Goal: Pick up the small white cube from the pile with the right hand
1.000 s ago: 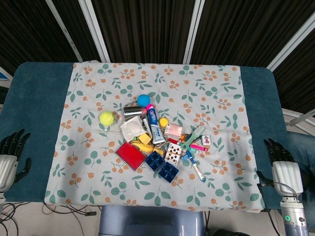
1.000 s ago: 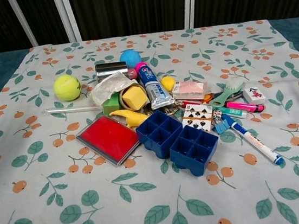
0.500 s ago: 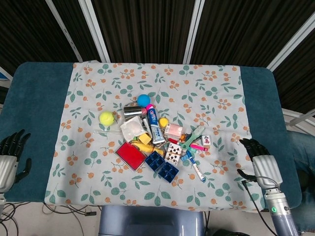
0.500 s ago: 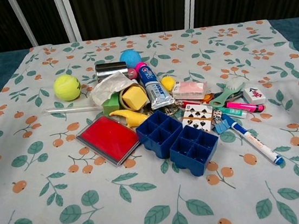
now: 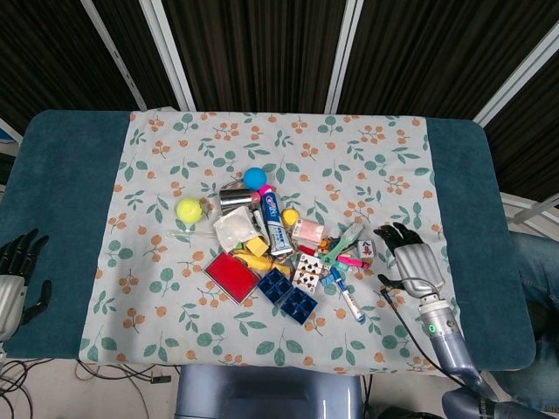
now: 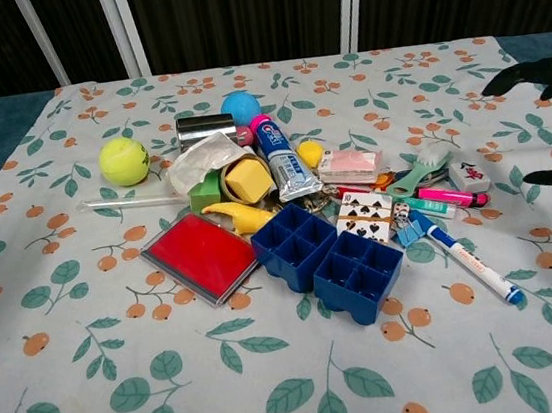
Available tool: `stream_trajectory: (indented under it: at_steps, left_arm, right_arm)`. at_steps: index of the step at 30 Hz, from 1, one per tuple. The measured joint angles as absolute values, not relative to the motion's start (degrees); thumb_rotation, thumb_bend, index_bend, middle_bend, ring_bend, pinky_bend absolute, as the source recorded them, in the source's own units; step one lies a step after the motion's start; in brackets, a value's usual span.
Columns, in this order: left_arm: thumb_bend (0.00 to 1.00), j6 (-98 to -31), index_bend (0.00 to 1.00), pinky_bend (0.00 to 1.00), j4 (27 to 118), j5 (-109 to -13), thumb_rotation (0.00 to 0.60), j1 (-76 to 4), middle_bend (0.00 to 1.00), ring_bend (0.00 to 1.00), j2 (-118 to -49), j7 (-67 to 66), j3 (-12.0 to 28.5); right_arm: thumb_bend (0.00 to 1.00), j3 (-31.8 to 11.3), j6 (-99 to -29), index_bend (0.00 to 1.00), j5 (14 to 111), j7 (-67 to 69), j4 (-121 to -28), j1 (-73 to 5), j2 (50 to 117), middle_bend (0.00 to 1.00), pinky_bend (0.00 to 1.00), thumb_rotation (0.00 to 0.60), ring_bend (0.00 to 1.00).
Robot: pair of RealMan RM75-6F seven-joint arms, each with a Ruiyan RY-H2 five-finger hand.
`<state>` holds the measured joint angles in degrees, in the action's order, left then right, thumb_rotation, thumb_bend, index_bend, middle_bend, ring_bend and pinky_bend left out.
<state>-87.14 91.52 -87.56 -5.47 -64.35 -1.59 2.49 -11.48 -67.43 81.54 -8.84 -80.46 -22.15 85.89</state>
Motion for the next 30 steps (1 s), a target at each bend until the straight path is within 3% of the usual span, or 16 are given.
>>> stream_trajectory:
  at_steps: [12, 30]
  left_arm:
    - [0.52, -87.2, 0.01, 0.09, 91.6, -87.0, 0.600, -5.4, 0.00, 0.03, -64.5, -2.2, 2.7]
    - [0.52, -87.1, 0.01, 0.09, 91.5, -86.7, 0.600, -5.3, 0.00, 0.03, -64.6, -2.9, 2.8]
  right_arm:
    - [0.22, -14.2, -53.6, 0.22, 72.4, -10.9, -76.6, -30.0, 85.5, 0.23, 0.22, 0.600, 0.13]
    - [0.22, -12.4, -49.4, 0.24, 69.9, -7.6, -68.2, -33.4, 86.8, 0.28, 0.22, 0.600, 0.13]
